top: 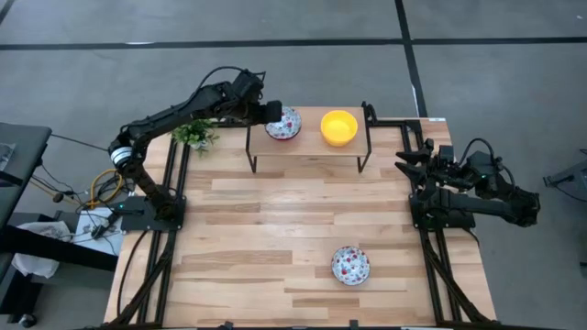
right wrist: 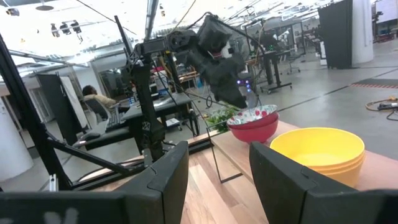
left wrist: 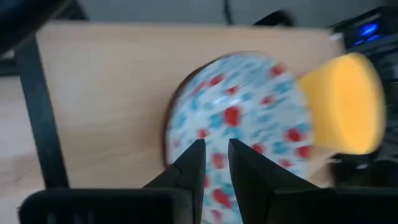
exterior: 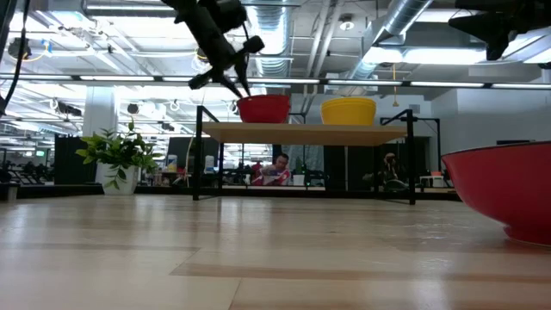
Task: Pick & Place Mini bowls
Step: Stack the top orange bowl on the orange bowl on the shelf
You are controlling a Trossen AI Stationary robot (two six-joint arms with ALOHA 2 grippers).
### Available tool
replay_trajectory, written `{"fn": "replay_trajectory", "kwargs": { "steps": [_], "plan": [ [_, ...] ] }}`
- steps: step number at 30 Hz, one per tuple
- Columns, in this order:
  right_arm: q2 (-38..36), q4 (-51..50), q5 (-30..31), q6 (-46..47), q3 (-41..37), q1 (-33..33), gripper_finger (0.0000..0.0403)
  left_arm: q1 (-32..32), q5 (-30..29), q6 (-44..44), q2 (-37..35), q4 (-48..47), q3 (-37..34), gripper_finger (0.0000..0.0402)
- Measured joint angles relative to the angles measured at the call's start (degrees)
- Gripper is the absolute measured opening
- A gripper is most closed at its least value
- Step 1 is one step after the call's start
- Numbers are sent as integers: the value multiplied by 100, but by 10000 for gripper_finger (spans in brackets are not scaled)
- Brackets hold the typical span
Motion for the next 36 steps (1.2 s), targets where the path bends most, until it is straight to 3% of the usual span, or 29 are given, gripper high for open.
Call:
{"fn": "replay_trajectory", "kwargs": {
  "steps": [10,15,23,36],
  "plan": [
    [0,2,231,1,0,-2,159,-310,42,157,-554,1304,11,63],
    [0,2,481,0,0,-2,159,-622,110,168,-128,1691,11,53],
    [-1,0,459,1,0,-1,159,-753,810,-7,553,2415,7,43],
    [-2,-2,455,0,0,0,159,-809,863,-11,745,2270,8,29]
  ]
}}
